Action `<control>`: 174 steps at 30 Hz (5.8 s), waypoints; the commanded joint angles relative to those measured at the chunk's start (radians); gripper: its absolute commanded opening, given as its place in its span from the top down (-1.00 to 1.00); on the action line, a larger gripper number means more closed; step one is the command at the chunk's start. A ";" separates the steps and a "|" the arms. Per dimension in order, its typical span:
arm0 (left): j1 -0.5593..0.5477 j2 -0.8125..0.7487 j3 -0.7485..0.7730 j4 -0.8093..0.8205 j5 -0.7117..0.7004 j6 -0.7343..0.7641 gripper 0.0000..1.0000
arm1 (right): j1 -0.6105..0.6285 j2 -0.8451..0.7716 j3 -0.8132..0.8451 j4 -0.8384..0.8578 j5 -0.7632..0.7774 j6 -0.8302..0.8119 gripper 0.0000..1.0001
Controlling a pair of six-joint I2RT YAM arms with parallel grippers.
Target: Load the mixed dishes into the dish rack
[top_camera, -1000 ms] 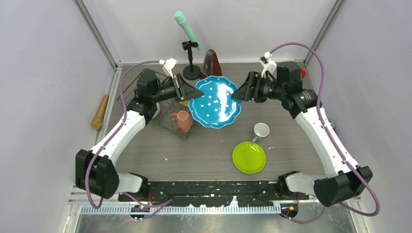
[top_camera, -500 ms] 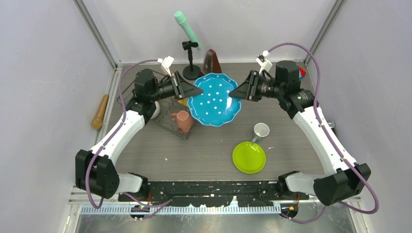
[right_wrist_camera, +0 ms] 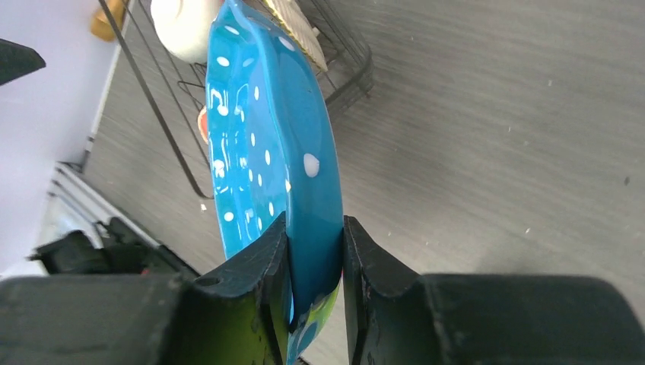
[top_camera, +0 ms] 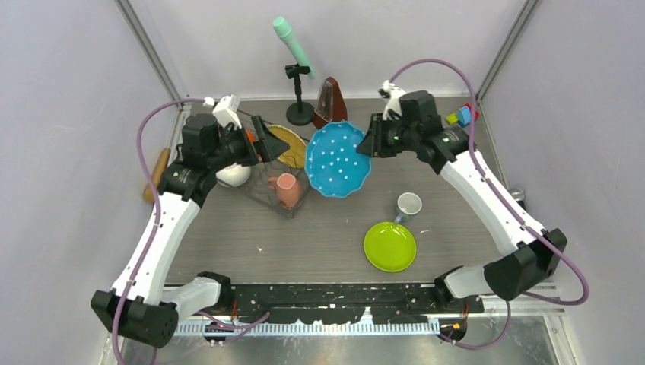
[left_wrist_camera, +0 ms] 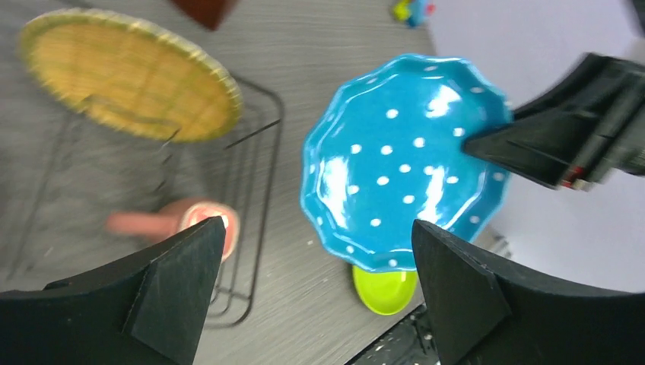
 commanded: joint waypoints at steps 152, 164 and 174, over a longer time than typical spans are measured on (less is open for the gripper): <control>-0.015 0.177 -0.299 -0.162 -0.491 -0.402 1.00 | 0.176 -0.475 -0.386 -0.217 0.663 0.270 -0.42; -0.133 0.170 -0.317 -0.097 -0.533 -0.566 1.00 | 0.152 -0.588 -0.524 -0.375 0.639 0.563 -0.29; -0.149 0.134 -0.334 -0.078 -0.545 -0.558 0.35 | 0.140 -0.482 -0.553 -0.429 0.903 0.879 -0.31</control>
